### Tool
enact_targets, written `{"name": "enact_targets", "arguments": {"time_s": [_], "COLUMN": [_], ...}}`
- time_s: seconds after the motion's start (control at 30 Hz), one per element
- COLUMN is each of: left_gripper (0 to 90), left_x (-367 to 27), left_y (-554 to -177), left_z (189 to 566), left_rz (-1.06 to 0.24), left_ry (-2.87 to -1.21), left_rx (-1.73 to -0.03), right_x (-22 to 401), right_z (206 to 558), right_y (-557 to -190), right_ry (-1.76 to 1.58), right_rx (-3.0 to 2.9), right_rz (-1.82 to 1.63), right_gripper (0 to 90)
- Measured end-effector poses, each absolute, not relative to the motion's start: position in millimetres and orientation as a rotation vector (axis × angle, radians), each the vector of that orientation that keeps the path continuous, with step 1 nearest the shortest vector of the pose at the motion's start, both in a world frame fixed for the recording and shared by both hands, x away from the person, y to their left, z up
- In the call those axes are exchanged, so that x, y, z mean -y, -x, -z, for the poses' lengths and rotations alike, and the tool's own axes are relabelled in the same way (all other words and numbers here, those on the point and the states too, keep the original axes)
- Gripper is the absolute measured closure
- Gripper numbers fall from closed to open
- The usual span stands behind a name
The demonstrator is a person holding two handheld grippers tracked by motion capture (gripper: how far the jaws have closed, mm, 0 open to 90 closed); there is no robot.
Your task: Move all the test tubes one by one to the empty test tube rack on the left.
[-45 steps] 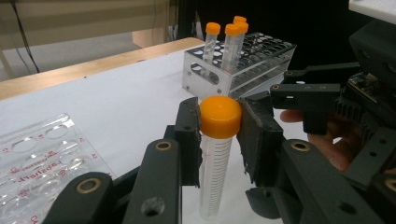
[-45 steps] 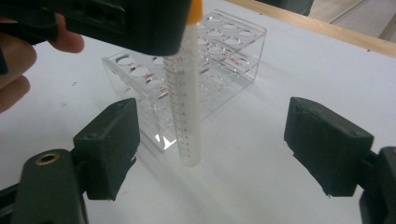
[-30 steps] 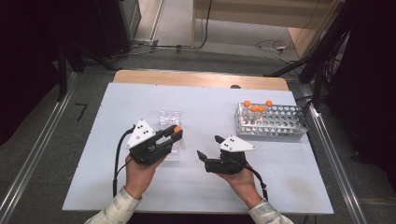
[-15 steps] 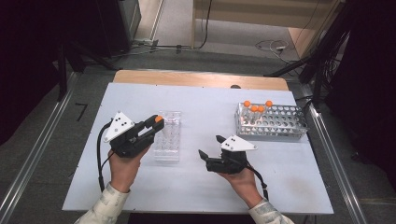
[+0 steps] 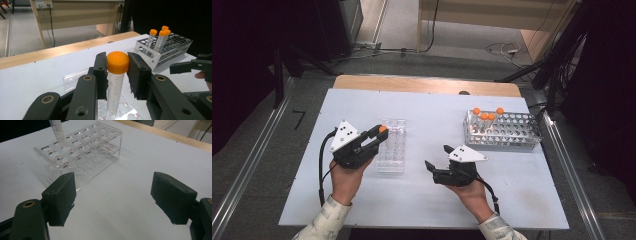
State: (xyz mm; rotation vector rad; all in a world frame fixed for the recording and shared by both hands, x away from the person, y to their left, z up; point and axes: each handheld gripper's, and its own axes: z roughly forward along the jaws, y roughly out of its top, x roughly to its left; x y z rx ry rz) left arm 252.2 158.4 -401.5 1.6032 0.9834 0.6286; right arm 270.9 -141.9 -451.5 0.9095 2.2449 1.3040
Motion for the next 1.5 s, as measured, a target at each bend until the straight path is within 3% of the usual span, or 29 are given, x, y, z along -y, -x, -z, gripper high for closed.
{"name": "enact_targets", "arguments": {"time_s": [1.3,1.4,1.5], "left_gripper": [70.0,68.9,61.8], "left_x": [-140,-140,-141], "left_y": [-261,-261,-260], "left_z": [444,444,443], "left_rz": [-0.636,-0.633,-0.631], "left_ry": [-1.762,-1.758,-1.741], "left_rx": [-1.045,-1.043,-1.041], "right_x": [144,144,144], "right_z": [451,451,451], "right_y": [-270,-269,-270], "right_ry": [-0.900,-0.902,-0.900], "right_rx": [-2.247,-2.246,-2.246], "right_rz": [-1.304,-1.304,-1.304], "right_gripper": [19.2,19.2,19.2]}}
